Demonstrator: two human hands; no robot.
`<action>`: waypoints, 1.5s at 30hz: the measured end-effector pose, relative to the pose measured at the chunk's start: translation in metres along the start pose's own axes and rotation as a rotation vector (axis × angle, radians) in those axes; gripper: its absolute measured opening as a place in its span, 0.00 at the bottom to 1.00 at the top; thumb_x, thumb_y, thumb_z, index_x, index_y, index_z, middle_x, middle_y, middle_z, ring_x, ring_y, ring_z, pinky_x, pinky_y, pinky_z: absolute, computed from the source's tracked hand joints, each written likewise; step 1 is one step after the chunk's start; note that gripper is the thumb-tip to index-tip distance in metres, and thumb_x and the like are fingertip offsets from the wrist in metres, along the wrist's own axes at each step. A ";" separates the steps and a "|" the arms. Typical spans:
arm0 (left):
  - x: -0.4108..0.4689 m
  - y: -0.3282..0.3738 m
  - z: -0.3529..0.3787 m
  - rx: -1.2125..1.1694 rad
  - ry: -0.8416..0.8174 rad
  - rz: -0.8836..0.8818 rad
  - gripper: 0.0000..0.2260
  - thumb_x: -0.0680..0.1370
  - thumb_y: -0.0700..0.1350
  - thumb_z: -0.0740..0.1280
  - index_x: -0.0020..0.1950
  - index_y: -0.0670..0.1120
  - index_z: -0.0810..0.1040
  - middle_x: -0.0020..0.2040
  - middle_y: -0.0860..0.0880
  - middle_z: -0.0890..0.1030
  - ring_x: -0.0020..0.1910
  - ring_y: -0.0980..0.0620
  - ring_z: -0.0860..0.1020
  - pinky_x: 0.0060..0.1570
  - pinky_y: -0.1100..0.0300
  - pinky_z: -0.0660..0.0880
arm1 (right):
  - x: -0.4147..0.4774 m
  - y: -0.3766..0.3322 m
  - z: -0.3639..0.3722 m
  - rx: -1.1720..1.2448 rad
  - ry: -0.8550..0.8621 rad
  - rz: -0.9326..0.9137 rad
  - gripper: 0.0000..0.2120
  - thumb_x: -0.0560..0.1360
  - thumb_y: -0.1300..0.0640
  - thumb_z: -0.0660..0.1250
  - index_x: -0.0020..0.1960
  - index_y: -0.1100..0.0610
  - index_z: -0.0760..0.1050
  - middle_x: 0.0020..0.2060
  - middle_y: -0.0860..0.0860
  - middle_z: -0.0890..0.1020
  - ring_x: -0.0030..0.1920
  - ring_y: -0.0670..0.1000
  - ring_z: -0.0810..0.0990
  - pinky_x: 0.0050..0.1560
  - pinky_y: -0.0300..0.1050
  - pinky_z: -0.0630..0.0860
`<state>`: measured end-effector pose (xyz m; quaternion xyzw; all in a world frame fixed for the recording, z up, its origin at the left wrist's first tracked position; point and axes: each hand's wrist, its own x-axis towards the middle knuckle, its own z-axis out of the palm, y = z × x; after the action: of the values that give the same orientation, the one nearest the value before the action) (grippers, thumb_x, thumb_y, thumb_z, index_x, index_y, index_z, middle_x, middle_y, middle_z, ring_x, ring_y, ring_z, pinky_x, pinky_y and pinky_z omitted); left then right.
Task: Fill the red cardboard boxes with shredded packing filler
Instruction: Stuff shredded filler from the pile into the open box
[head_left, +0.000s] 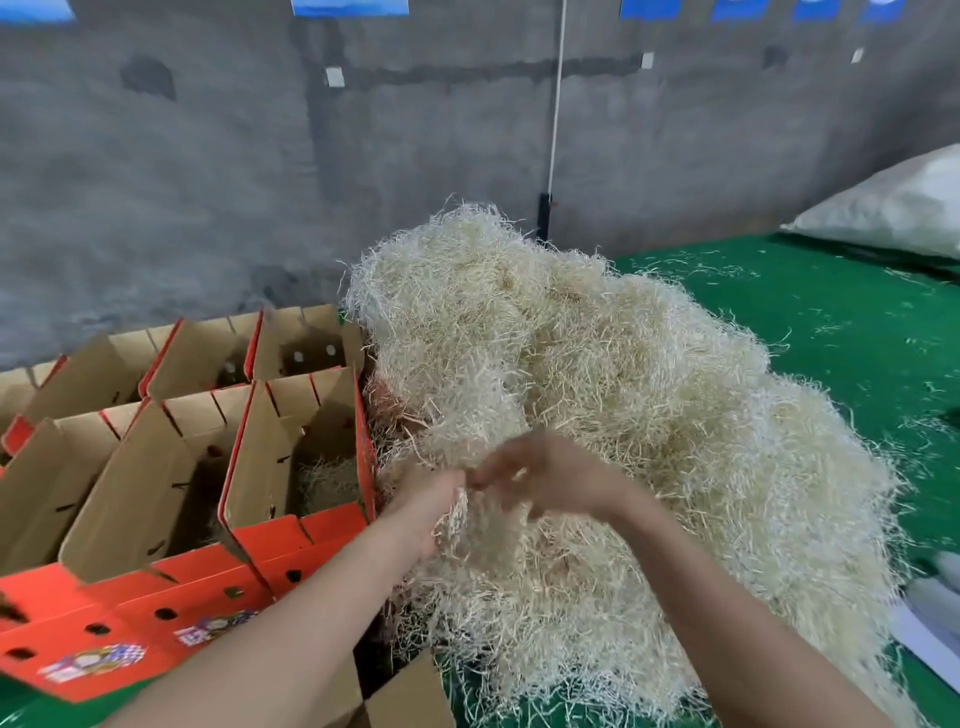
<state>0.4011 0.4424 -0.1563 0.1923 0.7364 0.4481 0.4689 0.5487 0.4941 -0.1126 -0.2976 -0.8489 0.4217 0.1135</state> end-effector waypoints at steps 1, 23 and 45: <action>0.002 0.001 -0.003 0.082 0.034 0.069 0.39 0.69 0.42 0.74 0.74 0.41 0.56 0.71 0.40 0.65 0.70 0.41 0.64 0.68 0.43 0.62 | 0.009 0.003 -0.013 -0.020 0.192 0.016 0.13 0.72 0.69 0.64 0.52 0.55 0.75 0.52 0.51 0.79 0.47 0.50 0.81 0.42 0.37 0.79; -0.010 0.034 -0.038 -0.293 -0.041 0.419 0.14 0.76 0.25 0.55 0.42 0.40 0.75 0.37 0.42 0.78 0.36 0.45 0.75 0.36 0.58 0.72 | 0.033 0.050 0.028 -0.214 0.122 0.213 0.40 0.61 0.35 0.70 0.64 0.58 0.68 0.74 0.53 0.52 0.74 0.58 0.51 0.70 0.52 0.43; -0.006 0.034 -0.054 -0.418 -0.164 0.112 0.04 0.75 0.39 0.65 0.42 0.42 0.79 0.44 0.43 0.79 0.39 0.44 0.78 0.36 0.51 0.78 | 0.032 0.027 -0.015 -0.019 0.187 -0.052 0.48 0.65 0.59 0.75 0.75 0.50 0.48 0.74 0.51 0.54 0.73 0.55 0.55 0.70 0.63 0.57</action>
<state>0.3532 0.4304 -0.1160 0.1672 0.5754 0.5989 0.5312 0.5412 0.5357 -0.1262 -0.3144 -0.8462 0.3808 0.2003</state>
